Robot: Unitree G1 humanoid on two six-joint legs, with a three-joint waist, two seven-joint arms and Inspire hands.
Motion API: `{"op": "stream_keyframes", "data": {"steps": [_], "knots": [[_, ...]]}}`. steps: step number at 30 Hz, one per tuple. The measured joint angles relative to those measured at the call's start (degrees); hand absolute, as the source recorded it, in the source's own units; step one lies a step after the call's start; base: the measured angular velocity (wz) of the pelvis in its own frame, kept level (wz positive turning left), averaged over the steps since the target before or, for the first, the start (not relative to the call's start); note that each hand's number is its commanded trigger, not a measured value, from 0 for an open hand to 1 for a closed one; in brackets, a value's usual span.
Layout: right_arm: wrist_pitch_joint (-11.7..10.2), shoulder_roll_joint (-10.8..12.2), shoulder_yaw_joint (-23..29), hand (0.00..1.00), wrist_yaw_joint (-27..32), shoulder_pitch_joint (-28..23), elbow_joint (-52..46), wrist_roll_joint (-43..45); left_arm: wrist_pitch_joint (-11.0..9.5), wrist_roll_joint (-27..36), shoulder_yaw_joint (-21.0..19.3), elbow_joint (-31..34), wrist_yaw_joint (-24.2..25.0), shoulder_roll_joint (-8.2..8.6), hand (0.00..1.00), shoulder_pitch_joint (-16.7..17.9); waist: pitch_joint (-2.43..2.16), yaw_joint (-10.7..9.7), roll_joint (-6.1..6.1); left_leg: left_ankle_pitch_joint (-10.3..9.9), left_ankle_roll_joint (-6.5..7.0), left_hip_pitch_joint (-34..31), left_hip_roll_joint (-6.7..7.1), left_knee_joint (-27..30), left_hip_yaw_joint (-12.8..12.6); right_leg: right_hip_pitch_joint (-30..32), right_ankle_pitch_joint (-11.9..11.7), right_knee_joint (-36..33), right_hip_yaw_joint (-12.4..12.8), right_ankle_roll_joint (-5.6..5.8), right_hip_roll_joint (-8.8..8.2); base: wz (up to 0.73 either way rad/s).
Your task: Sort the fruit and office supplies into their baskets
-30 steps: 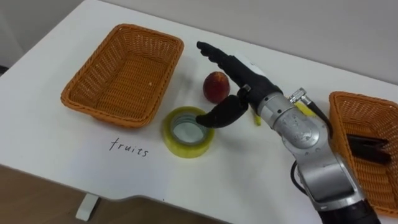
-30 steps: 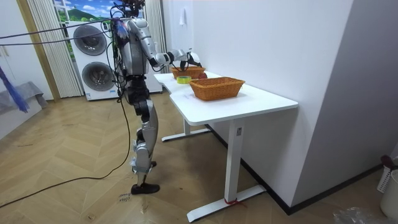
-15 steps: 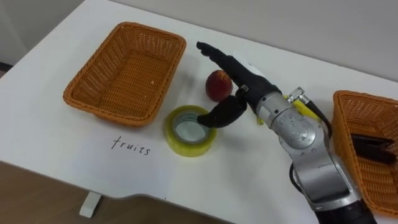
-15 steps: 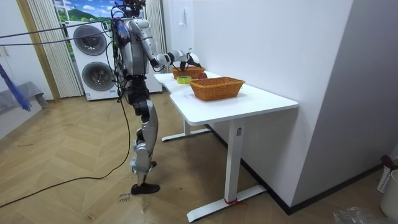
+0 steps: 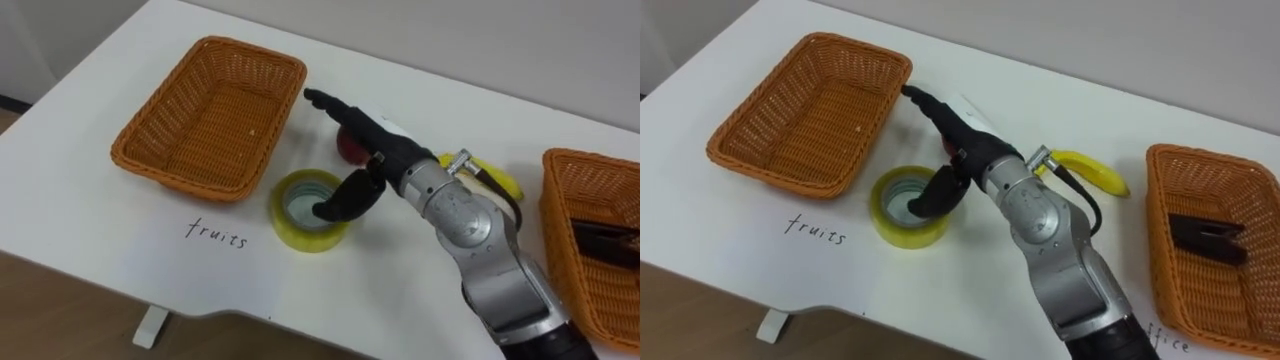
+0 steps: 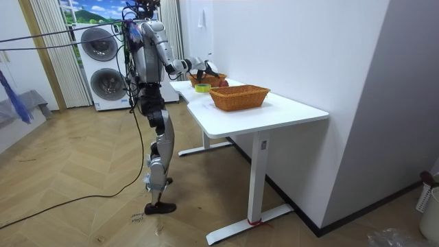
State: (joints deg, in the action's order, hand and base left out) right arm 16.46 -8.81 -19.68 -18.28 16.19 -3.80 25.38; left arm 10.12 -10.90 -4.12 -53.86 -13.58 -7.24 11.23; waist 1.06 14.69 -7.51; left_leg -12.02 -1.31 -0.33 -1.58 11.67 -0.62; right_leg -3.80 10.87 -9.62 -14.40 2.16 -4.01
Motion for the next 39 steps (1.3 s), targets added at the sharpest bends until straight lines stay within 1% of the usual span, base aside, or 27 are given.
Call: {"op": "stream_keyframes", "data": {"steps": [2,4,7,10,15,21,24,29,30,33,36,39], "knots": [[0.2,-0.1,-0.5,0.00,0.0,0.0,0.7,0.0,0.0,0.0,0.1,0.0,0.0,0.00,0.00,0.1,-0.01,0.0,0.00,0.0,0.00,0.0,0.00,0.0,0.0,0.0,0.0,0.0,0.0,0.00,0.00,0.00],[1.1,-0.2,-1.1,0.00,0.0,0.0,1.1,0.6,0.5,0.0,0.1,0.0,0.0,0.01,0.00,0.2,-0.02,-0.1,0.08,0.0,0.00,0.0,0.00,0.0,0.0,0.0,0.0,0.0,0.0,0.00,0.00,0.00],[1.3,-0.2,-1.4,0.00,-0.1,0.0,1.2,2.1,1.2,0.0,0.2,0.0,0.0,0.02,0.00,0.4,-0.11,-0.1,0.24,0.0,0.00,0.0,0.00,0.0,0.0,-0.1,0.0,0.0,0.0,0.00,0.02,0.00],[1.4,-0.1,-1.6,0.00,-0.2,0.0,1.2,2.3,1.5,0.0,1.0,0.0,0.0,0.01,0.00,0.6,-0.14,-0.1,0.41,0.0,0.00,0.0,0.00,0.0,0.0,-0.2,0.0,0.0,0.0,0.00,0.02,0.00],[2.4,-0.1,-1.6,0.00,-0.2,0.0,1.2,2.4,2.2,0.0,1.1,0.0,0.0,0.00,0.00,0.7,-0.13,-0.1,0.51,0.0,0.00,0.0,0.00,0.0,-0.1,-0.2,0.0,0.0,0.0,0.00,0.02,0.00],[2.5,-0.1,-1.6,0.00,-0.2,0.0,1.2,2.4,2.8,0.0,1.1,0.0,0.0,0.03,0.00,0.8,-0.15,0.0,0.49,0.0,0.00,0.1,-0.01,0.0,-0.2,-0.1,0.0,0.0,0.1,0.00,0.02,0.00],[3.0,0.0,-1.6,0.00,-0.2,0.0,1.4,2.4,3.3,0.0,1.1,0.0,0.0,0.03,0.00,0.8,-0.20,0.0,0.41,0.0,0.00,0.4,-0.01,0.0,-0.3,-0.2,0.0,0.0,0.1,0.00,0.02,0.00],[3.2,-0.2,-1.5,0.00,-0.4,0.0,2.6,2.4,3.7,0.0,1.9,-0.2,0.1,-0.16,0.00,0.8,-0.45,-0.1,0.03,0.0,0.00,0.5,-0.01,0.0,-0.3,-0.3,0.0,0.0,0.1,0.00,0.02,0.00],[3.6,-0.2,-1.5,0.00,-0.7,0.0,2.6,2.4,3.8,-0.1,2.1,-0.2,0.2,-0.31,0.00,0.8,-0.50,-0.1,-0.05,0.0,0.00,0.5,-0.02,0.0,-0.3,-0.3,0.0,0.0,0.1,0.00,0.02,0.00],[3.9,-0.2,-1.5,0.00,-1.7,0.0,2.9,2.4,4.1,-0.1,2.1,-0.2,0.3,-0.38,0.00,0.8,-0.54,-0.1,-0.26,0.0,0.00,0.6,-0.02,0.0,-0.4,-0.4,0.0,-0.1,0.1,0.00,0.02,0.00],[4.9,-0.2,-1.6,0.00,-2.6,0.0,2.9,2.4,4.8,-0.1,2.1,-0.2,0.3,-0.40,0.00,0.9,-0.52,-0.1,-0.31,0.0,0.00,0.6,-0.02,0.0,-0.4,-0.6,0.0,-0.1,0.1,0.00,0.02,0.00],[4.9,-0.2,-1.5,0.00,-3.8,0.0,2.9,2.7,4.9,-0.1,2.2,-0.1,0.3,-0.38,0.00,0.9,-0.50,-0.1,-0.33,0.0,0.00,0.6,-0.03,-0.2,-0.4,-0.6,0.0,-0.1,0.2,0.00,0.03,0.00]]}}
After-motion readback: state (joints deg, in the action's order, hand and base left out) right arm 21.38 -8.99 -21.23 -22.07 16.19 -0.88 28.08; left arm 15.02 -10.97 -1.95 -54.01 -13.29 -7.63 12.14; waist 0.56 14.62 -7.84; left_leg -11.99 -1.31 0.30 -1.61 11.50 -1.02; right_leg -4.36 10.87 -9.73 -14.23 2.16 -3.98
